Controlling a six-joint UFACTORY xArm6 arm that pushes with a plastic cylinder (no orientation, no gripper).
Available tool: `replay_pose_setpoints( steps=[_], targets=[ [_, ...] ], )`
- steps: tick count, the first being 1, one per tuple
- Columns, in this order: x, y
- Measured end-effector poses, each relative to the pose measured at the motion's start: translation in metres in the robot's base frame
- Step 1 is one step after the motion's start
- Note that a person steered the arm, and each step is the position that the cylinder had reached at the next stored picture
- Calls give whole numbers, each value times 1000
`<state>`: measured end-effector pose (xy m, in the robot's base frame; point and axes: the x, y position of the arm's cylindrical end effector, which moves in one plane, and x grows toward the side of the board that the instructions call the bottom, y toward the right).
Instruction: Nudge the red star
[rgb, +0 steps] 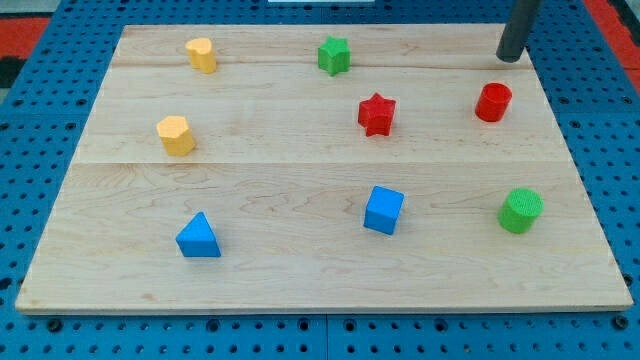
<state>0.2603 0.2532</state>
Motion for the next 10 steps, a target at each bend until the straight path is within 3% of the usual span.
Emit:
replay_pose_setpoints(
  steps=[2, 4, 5, 9, 10],
  targets=[
    [27, -30],
    [90, -110],
    [96, -160],
    [96, -164],
    [113, -164]
  ],
)
